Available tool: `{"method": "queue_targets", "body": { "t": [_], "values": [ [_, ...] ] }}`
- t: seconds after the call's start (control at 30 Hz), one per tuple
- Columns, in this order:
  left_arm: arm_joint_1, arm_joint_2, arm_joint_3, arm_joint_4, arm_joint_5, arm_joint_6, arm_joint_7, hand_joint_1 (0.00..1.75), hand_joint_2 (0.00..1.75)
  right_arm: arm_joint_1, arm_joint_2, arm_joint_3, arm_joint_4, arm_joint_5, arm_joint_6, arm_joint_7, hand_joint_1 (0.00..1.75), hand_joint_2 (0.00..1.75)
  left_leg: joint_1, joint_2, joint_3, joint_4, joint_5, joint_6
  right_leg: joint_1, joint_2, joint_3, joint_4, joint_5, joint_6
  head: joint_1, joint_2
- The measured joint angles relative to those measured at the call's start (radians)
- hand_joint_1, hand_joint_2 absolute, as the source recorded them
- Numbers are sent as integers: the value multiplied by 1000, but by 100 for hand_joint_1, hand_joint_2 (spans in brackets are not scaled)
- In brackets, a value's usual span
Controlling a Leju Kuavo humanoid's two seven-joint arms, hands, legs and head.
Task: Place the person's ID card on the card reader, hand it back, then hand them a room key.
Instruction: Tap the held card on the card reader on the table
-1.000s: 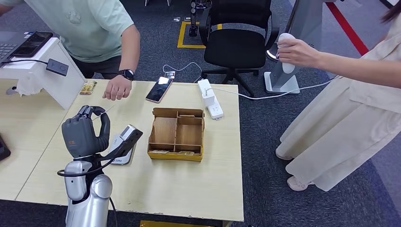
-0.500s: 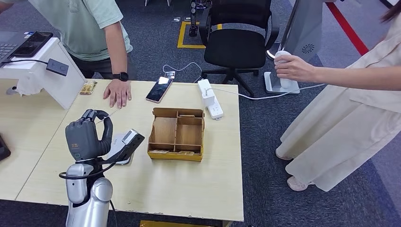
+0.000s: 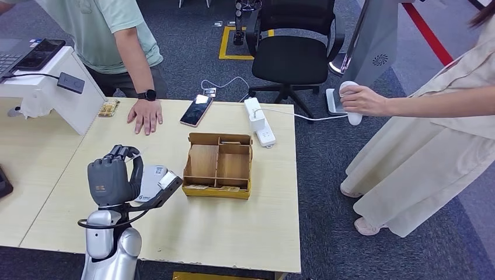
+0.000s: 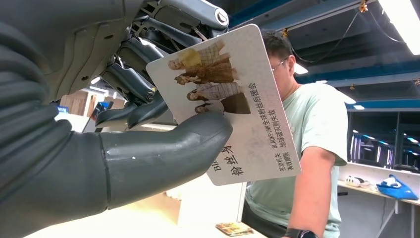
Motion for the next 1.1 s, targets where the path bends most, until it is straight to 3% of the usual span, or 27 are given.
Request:
{"method": "queue_targets", "body": {
  "t": [0.23, 0.63, 0.9, 1.1],
  "values": [
    [29, 7, 0, 47, -93, 68, 7, 175, 175, 1, 0, -4, -6, 0, 0, -6, 0, 0, 0, 0, 0, 0, 0, 0, 0, 0, 0, 0, 0, 0, 0, 0],
    [46, 11, 0, 155, -125, 92, 69, 175, 175, 9, 3, -20, -26, 0, 4, -7, 0, 0, 0, 0, 0, 0, 0, 0, 0, 0, -1, 0, 0, 0, 0, 0],
    [44, 11, -24, 152, -104, 71, -9, 175, 175, 11, 6, -20, -41, 0, 20, -7, 0, 0, 0, 0, 0, 0, 0, 0, 0, 0, -1, 0, 0, 0, 0, 0],
    [42, 11, -57, 144, -90, 55, -22, 175, 175, 11, 8, -20, -47, 0, 20, -7, 0, 0, 0, 0, 0, 0, 0, 0, 0, 0, -1, 0, 0, 0, 0, 0]
  ]
}}
